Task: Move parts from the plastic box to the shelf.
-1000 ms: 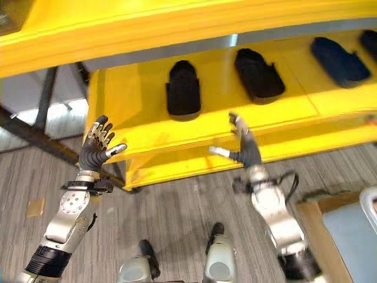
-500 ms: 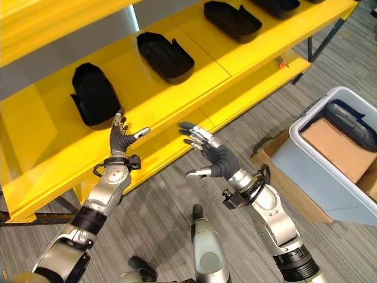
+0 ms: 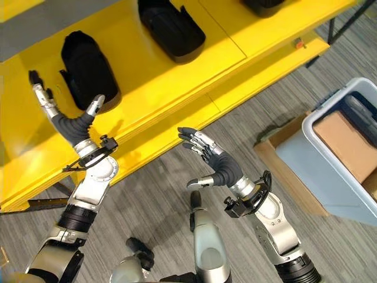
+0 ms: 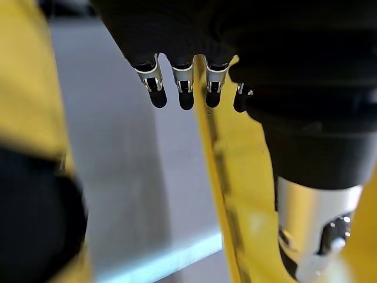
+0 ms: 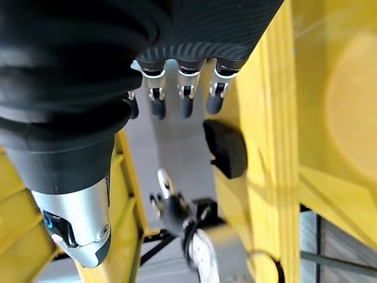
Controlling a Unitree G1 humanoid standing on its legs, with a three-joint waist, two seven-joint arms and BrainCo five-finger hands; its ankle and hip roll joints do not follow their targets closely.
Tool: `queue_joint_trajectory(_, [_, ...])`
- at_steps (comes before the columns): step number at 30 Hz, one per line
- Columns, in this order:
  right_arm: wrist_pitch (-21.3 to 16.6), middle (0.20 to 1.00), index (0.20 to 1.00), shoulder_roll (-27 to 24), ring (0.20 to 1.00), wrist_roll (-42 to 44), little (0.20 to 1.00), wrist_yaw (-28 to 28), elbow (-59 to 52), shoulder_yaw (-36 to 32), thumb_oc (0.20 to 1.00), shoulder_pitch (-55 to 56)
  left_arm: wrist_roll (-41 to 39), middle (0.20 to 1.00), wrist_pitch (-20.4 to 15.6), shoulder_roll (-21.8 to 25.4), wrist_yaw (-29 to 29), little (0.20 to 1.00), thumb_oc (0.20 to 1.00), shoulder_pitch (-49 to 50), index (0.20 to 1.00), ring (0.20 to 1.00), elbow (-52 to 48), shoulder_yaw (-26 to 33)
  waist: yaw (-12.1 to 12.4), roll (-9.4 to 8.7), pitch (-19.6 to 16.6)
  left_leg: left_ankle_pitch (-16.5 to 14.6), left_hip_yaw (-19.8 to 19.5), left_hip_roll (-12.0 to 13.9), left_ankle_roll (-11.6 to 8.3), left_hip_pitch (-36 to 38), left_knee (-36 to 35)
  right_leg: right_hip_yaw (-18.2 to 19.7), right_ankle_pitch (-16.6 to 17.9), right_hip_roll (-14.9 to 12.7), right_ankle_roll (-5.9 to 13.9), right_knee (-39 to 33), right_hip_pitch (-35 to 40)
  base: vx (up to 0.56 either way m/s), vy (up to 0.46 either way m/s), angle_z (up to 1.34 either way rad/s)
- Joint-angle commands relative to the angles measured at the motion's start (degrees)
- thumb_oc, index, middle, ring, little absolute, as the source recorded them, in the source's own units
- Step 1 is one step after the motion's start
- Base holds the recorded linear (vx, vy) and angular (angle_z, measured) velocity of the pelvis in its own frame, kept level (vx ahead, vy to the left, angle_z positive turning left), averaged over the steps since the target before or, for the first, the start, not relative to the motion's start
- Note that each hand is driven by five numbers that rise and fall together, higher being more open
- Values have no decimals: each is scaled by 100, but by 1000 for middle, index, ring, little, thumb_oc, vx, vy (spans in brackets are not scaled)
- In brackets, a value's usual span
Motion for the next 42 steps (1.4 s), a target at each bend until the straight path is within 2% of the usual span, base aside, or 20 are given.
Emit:
queue_joint_trajectory(1, [-473,1000,1000,270,1000,-194,1000,-243,-419,28,1000,98,580,1000,-128,467,489,1000,1000,224,1000,1000,-473,223,-72,-371,-259,-226,-408,504,-62,-430,832,-23,-560,-458,589,-113,465,19,-17,6])
queue_joint_trajectory(5, [-502,1000,1000,225,1000,-284,1000,-450,-359,151,1000,62,474,1000,-39,499,518,1000,1000,296,1000,1000,-694,328,5,-380,-239,-249,-467,506,-55,-494,857,-67,-582,-483,592,-83,458,20,-4,15])
queue_joint_trajectory(6, [-429,1000,1000,227,1000,-318,1000,-569,-322,213,1000,-23,87,1000,86,472,312,1000,1000,297,1000,1000,-613,341,51,-389,-223,-255,-507,513,-57,-524,880,-97,-603,-476,588,-58,459,34,3,18])
queue_joint_trajectory(13, [-359,1000,1000,136,1000,-337,1000,-591,-259,244,1000,-127,-336,1000,206,576,-170,1000,1000,-26,1000,1000,-73,286,53,-460,-145,-252,-487,602,-81,-645,973,-129,-649,-423,583,80,312,9,4,2])
queue_joint_trajectory(15, [-325,1000,1000,59,1000,-319,1000,-520,-223,249,1000,-193,-389,1000,173,701,-560,1000,1000,-464,1000,1000,560,180,-6,-510,-111,-210,-450,697,-120,-753,1076,-121,-678,-348,559,197,168,41,18,1])
queue_joint_trajectory(21, [-277,1000,1000,-34,1000,-205,1000,-329,-240,191,1000,-169,-646,1000,149,893,-1020,1000,1000,-1025,1000,1000,1375,11,-153,-596,-81,-142,-336,816,-187,-842,1150,-66,-681,-212,542,278,-30,23,3,-11])
queue_joint_trajectory(25, [-257,1000,1000,-102,1000,-149,1000,-230,-269,167,1000,-145,-1058,1000,120,949,-1281,1000,1000,-1303,1000,1000,1906,-41,-243,-671,-43,-56,-255,944,-246,-918,1256,-57,-710,-138,512,366,-153,12,-8,-5])
queue_joint_trajectory(26, [-287,1000,1000,-115,1000,-144,1000,-200,-285,146,1000,-83,-1463,1000,112,890,-1354,1000,1000,-1366,1000,1000,2130,16,-277,-719,-32,-54,-217,992,-259,-945,1305,-61,-733,-113,495,409,-198,28,-23,-15])
queue_joint_trajectory(28, [-331,1000,1000,-117,1000,-114,1000,-170,-258,143,1000,-51,-1889,1000,89,782,-1244,1000,1000,-1387,1000,1000,2342,115,-301,-750,-20,-68,-194,1014,-263,-955,1337,-56,-754,-92,491,450,-235,26,-30,-13])
queue_joint_trajectory(30, [-317,1000,1000,-85,1000,-115,1000,-184,-239,157,1000,-77,-1653,1000,72,811,-1286,1000,1000,-1468,1000,1000,2608,132,-326,-795,-16,-76,-193,1025,-271,-973,1364,-47,-762,-56,501,479,-280,9,-65,-10])
queue_joint_trajectory(32, [-340,1000,1000,-121,1000,-52,1000,-210,-297,141,1000,-37,-1791,1000,71,848,-1404,1000,1000,-1555,1000,1000,2722,130,-347,-839,4,-64,-165,1063,-286,-1005,1390,-66,-770,-40,487,488,-300,3,-67,-6])
queue_joint_trajectory(37, [-370,1000,1000,-128,1000,-16,1000,-227,-281,107,1000,34,-2269,1000,111,809,-1262,1000,1000,-1564,1000,1000,2817,213,-367,-862,33,-62,-146,1077,-288,-989,1436,-71,-800,-7,460,513,-291,0,0,0])
queue_joint_trajectory(40, [-384,1000,1000,-100,1000,-39,1000,-304,-273,114,1000,72,-2300,1000,160,746,-615,1000,1000,-1498,1000,1000,2859,365,-352,-876,39,-89,-160,1065,-286,-985,1450,-86,-822,-11,458,534,-278,0,0,0])
queue_joint_trajectory(41, [-386,1000,1000,-66,1000,-92,1000,-381,-291,143,1000,92,-2021,1000,143,694,-171,1000,1000,-1457,1000,1000,2861,458,-340,-901,42,-86,-175,1072,-296,-992,1450,-101,-832,-13,451,522,-261,0,0,0])
queue_joint_trajectory(42, [-397,1000,1000,-60,1000,-106,1000,-403,-292,149,1000,102,-1932,1000,136,683,-58,1000,1000,-1443,1000,1000,2853,480,-332,-910,45,-96,-179,1071,-292,-995,1451,-108,-831,-17,450,527,-261,6,-33,2])
